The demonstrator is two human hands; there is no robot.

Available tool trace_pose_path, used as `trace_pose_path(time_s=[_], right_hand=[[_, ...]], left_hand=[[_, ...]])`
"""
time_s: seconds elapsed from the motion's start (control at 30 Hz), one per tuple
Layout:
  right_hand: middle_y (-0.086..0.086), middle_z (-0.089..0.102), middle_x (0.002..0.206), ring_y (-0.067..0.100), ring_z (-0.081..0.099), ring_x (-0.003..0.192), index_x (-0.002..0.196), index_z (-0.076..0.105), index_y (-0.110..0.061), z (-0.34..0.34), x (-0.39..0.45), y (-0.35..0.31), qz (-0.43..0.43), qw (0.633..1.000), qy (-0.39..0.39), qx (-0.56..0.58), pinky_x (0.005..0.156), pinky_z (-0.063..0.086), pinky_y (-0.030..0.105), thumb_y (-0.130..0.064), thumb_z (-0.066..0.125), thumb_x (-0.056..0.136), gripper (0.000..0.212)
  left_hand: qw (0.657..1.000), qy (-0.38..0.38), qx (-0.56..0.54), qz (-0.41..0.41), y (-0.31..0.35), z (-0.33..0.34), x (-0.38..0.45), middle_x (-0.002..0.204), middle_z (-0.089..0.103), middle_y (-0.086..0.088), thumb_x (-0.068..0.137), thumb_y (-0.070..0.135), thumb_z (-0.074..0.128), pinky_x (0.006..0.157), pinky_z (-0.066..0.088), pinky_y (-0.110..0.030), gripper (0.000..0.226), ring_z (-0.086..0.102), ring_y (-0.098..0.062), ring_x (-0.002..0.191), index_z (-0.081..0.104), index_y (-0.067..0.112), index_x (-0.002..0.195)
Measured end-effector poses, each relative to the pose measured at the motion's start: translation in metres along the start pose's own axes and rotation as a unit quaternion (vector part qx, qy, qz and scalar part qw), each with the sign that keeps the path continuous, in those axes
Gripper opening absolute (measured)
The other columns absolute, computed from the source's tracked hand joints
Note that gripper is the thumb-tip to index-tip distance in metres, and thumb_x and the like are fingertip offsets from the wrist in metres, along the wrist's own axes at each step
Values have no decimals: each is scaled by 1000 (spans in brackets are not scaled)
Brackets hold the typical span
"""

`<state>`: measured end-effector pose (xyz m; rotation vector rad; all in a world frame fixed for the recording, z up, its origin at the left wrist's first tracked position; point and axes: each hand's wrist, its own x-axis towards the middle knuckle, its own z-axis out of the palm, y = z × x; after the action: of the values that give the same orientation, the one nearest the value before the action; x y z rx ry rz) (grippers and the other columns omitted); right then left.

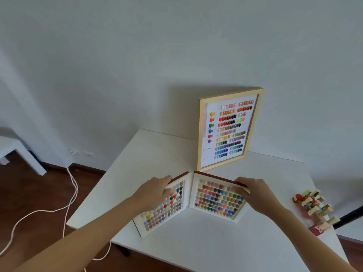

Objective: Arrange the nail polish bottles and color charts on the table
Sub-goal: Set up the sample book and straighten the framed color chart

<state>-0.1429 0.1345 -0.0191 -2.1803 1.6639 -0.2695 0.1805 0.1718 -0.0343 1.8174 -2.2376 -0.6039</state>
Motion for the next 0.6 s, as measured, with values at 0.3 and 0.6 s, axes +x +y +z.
trace_pose_path(time_s=[0.3,0.6], right_hand=[[-13,72,90,4,63,68,101,62,-30,2,36,-4,-65,998,-8,-18,58,42,5,-31,55,93,12],[-6,71,96,12,68,78,103,64,-22,21,99,-65,-146,989,-13,0,62,38,5,-28,57,91,15]], left_hand=[[998,31,-9,-63,-13,-3,-2,106,70,1,98,32,46,70,57,-19,23,67,-11,74,48,24,119],[988,89,-8,-129,-64,-37,-21,97,69,3,97,30,46,70,50,-20,23,67,-12,78,49,22,118]])
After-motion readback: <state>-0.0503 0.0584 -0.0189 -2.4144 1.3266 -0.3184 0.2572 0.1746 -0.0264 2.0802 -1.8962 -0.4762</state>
